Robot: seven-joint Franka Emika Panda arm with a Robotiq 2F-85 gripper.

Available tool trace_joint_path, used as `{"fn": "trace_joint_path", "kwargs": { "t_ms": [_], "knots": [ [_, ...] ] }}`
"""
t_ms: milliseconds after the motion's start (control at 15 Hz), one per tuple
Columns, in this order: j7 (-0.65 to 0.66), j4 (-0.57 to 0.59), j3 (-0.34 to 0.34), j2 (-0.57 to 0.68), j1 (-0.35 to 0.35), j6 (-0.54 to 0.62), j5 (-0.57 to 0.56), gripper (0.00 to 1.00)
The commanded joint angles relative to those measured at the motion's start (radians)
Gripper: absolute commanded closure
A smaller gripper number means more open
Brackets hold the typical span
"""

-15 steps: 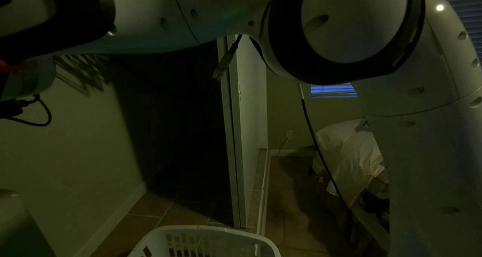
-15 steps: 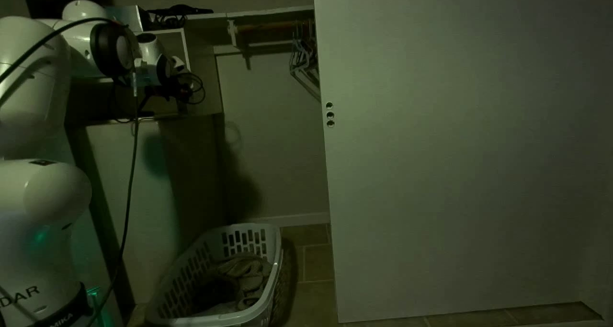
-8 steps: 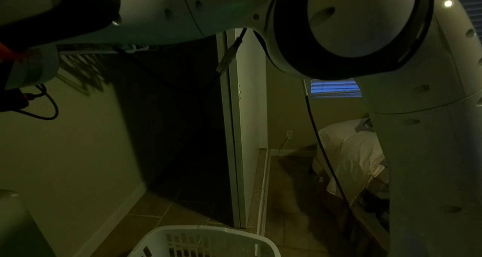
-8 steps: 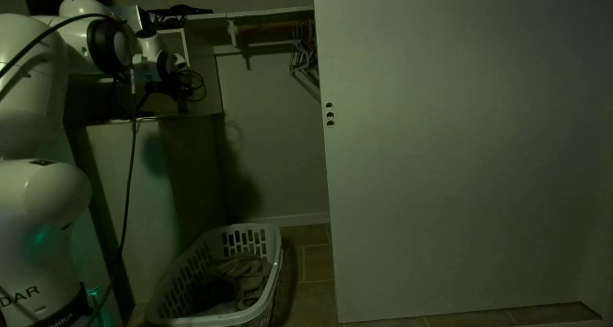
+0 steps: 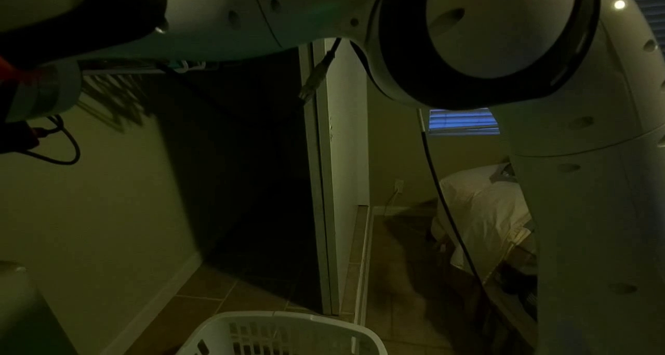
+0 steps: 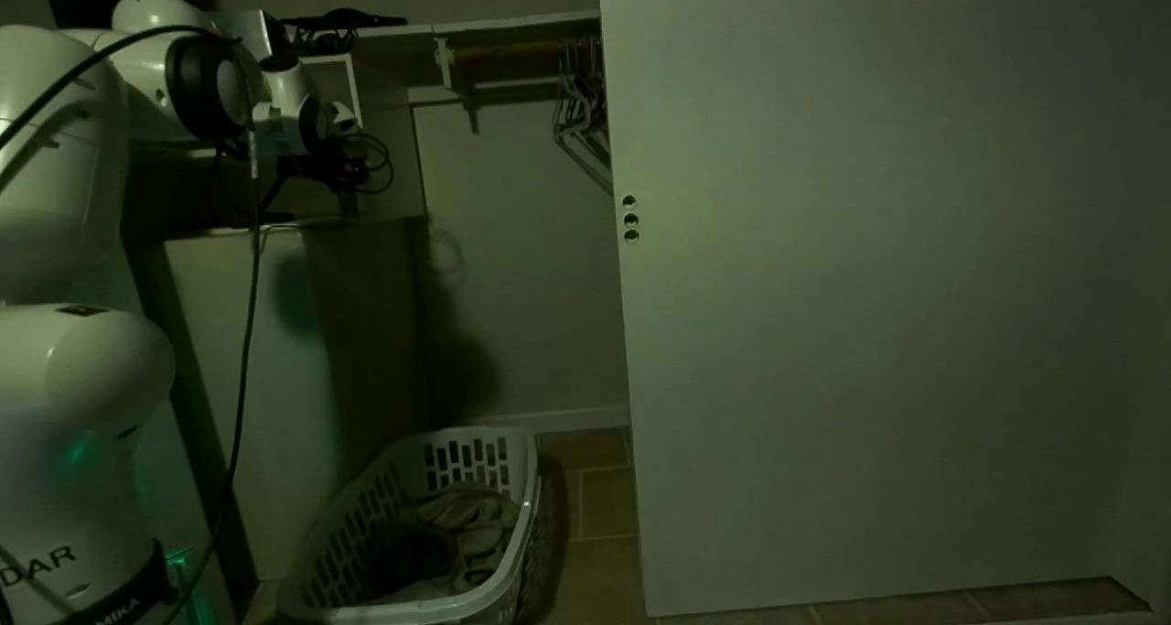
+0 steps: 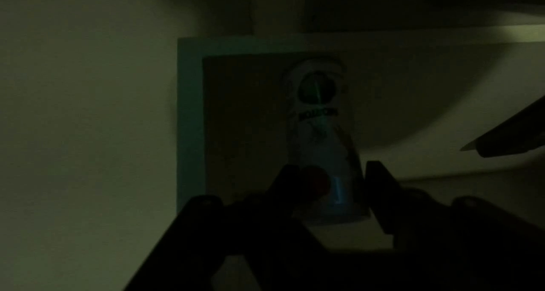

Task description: Remove the black object from the bottom shelf and put it on the top shelf

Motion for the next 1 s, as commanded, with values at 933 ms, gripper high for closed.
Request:
{"fn": "trace_joint_path", "kwargs": {
  "t_ms": [933],
  "knots": [
    [-0.063,-0.323,0.022,-0.324,-0.059,-0.02,-0.018,0.79]
  ]
}}
